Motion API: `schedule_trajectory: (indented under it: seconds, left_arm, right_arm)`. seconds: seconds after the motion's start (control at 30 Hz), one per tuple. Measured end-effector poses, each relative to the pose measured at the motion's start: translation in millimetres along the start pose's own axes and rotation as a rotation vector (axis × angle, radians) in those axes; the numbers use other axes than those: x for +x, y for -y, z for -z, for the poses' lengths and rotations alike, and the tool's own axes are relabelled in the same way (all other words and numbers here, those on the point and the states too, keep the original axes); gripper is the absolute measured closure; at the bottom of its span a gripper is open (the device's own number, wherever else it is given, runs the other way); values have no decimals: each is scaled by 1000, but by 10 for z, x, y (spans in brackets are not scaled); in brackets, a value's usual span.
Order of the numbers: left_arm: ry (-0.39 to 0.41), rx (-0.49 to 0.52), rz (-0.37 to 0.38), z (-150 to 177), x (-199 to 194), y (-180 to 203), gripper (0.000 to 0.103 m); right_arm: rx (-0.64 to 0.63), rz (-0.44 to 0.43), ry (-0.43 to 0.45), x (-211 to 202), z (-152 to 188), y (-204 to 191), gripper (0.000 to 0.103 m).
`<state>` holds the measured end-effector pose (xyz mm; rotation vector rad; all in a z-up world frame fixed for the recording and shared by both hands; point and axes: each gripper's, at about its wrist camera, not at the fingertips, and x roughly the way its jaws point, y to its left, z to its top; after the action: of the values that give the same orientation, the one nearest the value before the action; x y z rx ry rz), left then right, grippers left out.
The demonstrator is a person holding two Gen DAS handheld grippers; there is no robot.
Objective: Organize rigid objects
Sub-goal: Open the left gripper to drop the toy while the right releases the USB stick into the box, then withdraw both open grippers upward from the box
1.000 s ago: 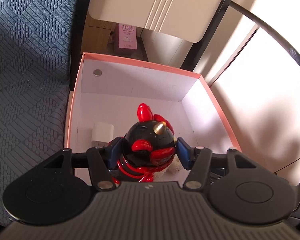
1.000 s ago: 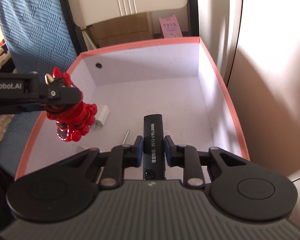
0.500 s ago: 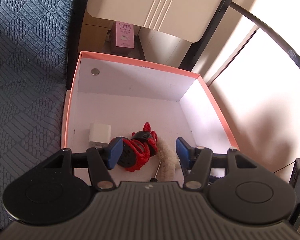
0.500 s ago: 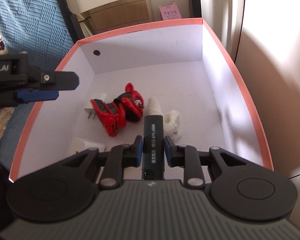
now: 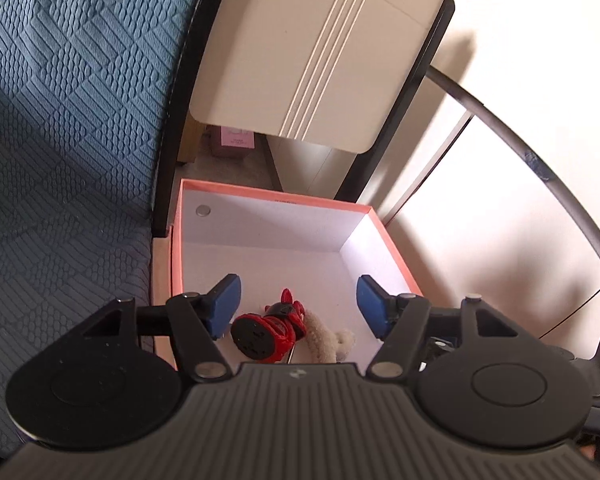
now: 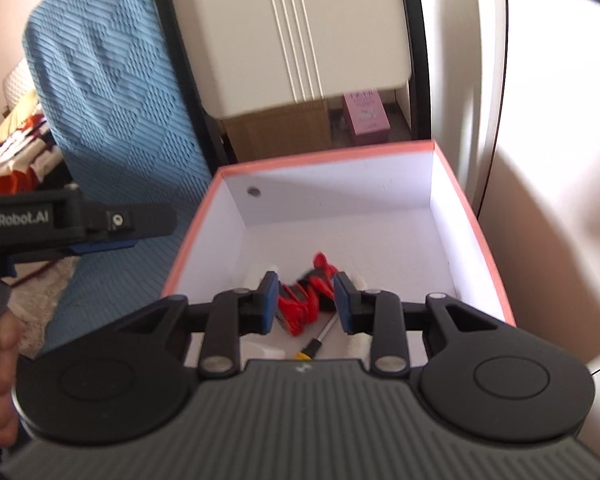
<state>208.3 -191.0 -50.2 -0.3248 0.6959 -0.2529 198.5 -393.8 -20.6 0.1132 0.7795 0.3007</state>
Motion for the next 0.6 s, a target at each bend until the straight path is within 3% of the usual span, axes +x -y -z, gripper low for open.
schedule_trajectory:
  seconds: [0.3, 0.6]
  left_arm:
    - [68, 66, 14, -161, -712, -31, 31]
    - [130, 99, 9, -243, -1182, -248, 18]
  right_arm:
    - [-55, 21, 72, -510, -66, -482, 70]
    - [-67, 29, 97, -718, 24, -797, 70]
